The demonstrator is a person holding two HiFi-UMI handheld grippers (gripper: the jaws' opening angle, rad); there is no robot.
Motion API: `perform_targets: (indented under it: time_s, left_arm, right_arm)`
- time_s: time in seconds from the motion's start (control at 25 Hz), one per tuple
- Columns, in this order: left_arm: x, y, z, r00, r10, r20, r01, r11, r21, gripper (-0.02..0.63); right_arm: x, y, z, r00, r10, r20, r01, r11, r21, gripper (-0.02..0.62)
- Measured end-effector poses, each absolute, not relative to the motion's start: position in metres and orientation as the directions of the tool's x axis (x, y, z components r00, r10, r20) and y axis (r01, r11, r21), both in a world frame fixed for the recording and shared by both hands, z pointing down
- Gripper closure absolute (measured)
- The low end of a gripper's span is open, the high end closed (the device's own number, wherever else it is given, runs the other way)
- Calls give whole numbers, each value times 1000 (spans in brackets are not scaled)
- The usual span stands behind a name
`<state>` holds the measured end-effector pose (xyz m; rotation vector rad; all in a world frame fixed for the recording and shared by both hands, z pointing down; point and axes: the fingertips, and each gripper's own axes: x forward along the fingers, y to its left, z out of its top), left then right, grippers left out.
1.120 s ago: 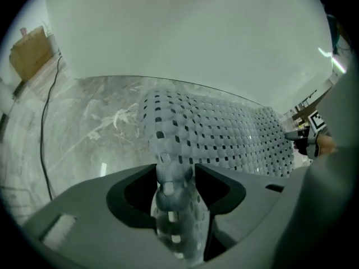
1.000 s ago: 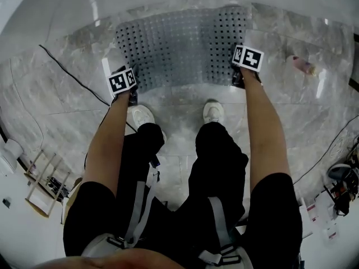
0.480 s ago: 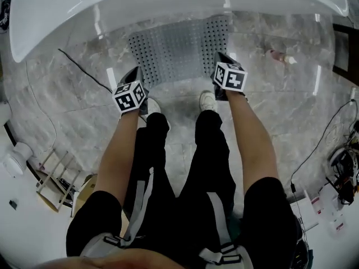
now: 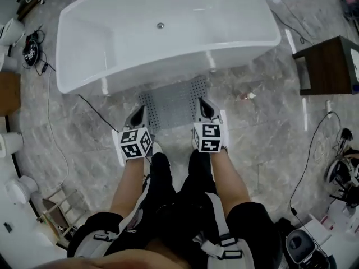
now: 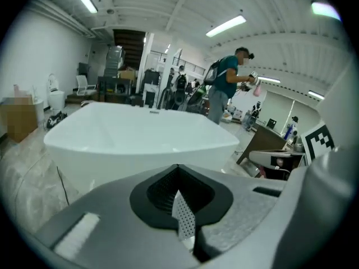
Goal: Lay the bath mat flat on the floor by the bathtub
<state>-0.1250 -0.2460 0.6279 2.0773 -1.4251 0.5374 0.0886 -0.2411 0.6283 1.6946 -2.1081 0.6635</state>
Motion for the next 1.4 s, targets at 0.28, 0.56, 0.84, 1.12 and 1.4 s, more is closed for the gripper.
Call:
perform_targets:
  time_s: [0.28, 0.56, 0.84, 1.12, 1.4]
  left_arm:
    - [-100, -247, 425, 404, -810, 424, -915, -355, 194, 603]
    - [-114, -252, 273, 397, -889, 226, -918, -383, 106, 601]
    - [-142, -240, 218, 361, -924, 123, -932, -362, 20, 603]
    - [-142, -231, 210, 382, -917, 113, -923, -384, 11, 603]
    - [-129, -223, 206, 416, -904, 101, -910, -412, 57, 603]
  right_arm:
    - [75, -248, 403, -246, -932, 267, -966, 212, -150, 591]
    - [56, -255, 271, -258, -962, 92, -960, 245, -132, 591]
    - [43, -246, 224, -268, -963, 11, -957, 265, -119, 591]
    - [47, -238, 215, -250, -968, -7, -962, 249, -115, 591]
    - [56, -228, 214, -251, -968, -20, -960, 252, -123, 591]
